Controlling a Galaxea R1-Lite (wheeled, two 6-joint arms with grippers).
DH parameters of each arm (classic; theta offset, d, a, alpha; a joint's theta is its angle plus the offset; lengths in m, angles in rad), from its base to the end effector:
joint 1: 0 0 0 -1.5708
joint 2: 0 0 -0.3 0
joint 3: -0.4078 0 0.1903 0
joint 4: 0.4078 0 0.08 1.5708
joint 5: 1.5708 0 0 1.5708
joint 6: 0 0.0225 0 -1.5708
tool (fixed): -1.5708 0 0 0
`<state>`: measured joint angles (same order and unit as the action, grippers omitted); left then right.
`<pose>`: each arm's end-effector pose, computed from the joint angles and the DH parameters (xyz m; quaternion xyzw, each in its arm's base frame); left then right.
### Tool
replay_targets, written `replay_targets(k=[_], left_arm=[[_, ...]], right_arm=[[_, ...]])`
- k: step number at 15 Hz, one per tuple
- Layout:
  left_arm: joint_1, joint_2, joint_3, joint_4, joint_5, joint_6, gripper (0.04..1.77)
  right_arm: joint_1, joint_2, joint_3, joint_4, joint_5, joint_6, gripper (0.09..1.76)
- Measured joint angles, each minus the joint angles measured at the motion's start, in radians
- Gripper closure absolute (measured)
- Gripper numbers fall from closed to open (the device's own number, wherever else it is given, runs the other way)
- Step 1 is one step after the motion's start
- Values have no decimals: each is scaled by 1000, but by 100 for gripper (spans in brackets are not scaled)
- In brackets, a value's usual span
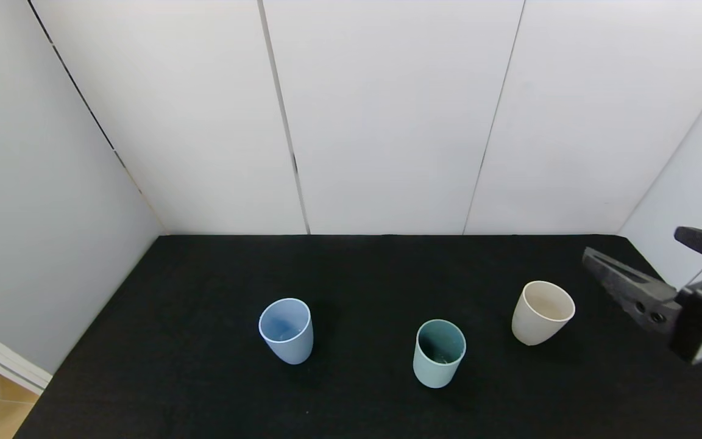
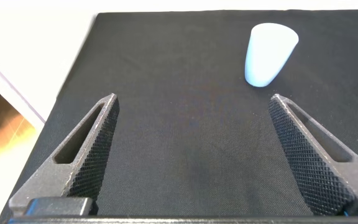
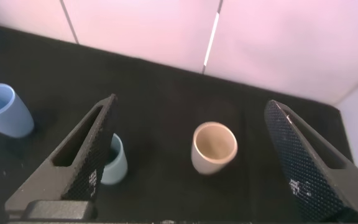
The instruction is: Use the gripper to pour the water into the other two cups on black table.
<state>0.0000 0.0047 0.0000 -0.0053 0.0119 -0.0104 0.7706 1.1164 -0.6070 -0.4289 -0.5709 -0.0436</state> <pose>-0.0225 0.0003 0.0761 -0.0052 -0.0003 0.0059 1.0000 0.1206 0.1001 0.2423 -0.0467 0.0293 0.1003 0.9934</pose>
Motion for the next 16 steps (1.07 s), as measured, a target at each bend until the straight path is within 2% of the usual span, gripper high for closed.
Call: replay_targets(k=[4,7,10,13,14,16], left_arm=[[0,0,0,0,0,0,9],[0,0,0,0,0,0,9],[0,0,0,0,0,0,9],[0,0,0,0,0,0,9],[0,0,0,0,0,0,9],[0,0,0,0,0,0,9]], right_arm=[[-6,-186,153,10,-30,3,15],[-92,-302,282,13,1,15,15],[-296,-381,358,15,183,52,15],[-579,-467,422,35,465,70,15],[-661,-515,440,77,553,73,15],[-755,-625,456,198,644,77,15]])
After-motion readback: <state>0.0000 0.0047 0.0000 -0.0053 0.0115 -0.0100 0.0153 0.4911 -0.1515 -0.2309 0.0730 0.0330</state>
